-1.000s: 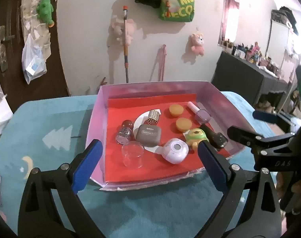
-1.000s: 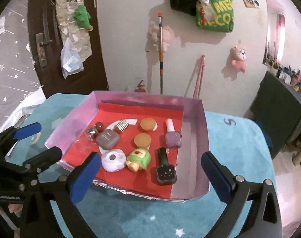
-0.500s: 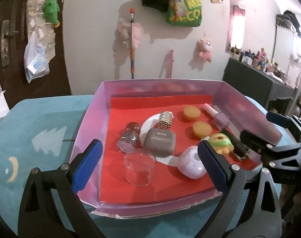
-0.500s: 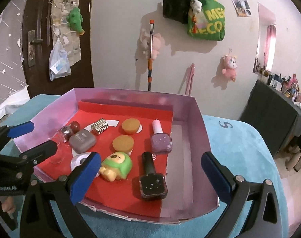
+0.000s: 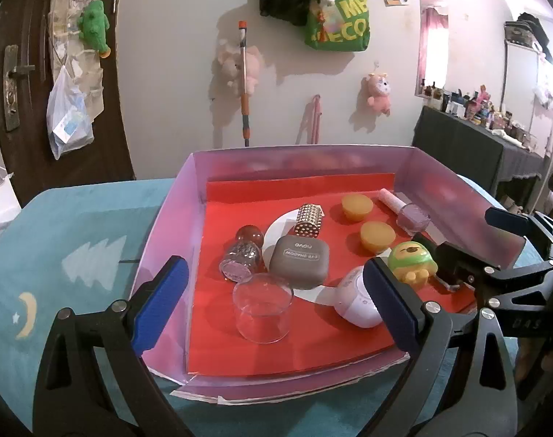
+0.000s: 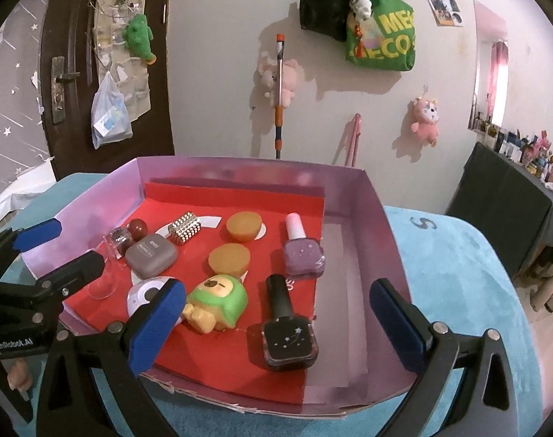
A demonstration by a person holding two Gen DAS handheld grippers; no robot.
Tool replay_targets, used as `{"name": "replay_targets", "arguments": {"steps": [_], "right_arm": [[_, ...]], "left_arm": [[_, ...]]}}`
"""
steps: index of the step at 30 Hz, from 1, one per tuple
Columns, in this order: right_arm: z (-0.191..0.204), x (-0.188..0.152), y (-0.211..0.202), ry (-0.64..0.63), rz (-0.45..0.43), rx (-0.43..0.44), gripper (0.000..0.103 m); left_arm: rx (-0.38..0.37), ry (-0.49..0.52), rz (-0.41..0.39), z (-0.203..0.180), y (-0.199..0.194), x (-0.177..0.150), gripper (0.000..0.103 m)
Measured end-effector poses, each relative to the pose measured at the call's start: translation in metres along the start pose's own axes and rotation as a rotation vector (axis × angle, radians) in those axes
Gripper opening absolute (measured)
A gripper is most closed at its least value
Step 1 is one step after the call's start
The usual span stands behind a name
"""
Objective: Organize rigid objects
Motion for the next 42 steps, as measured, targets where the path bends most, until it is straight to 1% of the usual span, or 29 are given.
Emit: {"name": "replay_targets", "arguments": {"steps": [18,42], "right_arm": [[0.0003,-0.0017,0.0022,0.002,0.002,0.007,0.103],[0.0001,-0.002,0.002,0.001,0.002,0.005,0.103]], "left_arm": [[0.011,-0.007,0.035,0.0061,0.005,-0.0037,0.098],[0.011,-0.006,0.037,0.0066,0.0051,-0.0035,0.098]]}}
Point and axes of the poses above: each gripper's, at about its wrist camera, not at the fingertips, and y roughly the way its jaws point, z to its left, x to its top, the point moved 8 cm from there along y, roughly the way its jaws point, and after that the axes turned 14 degrees about -x, right-handed, at the moved point
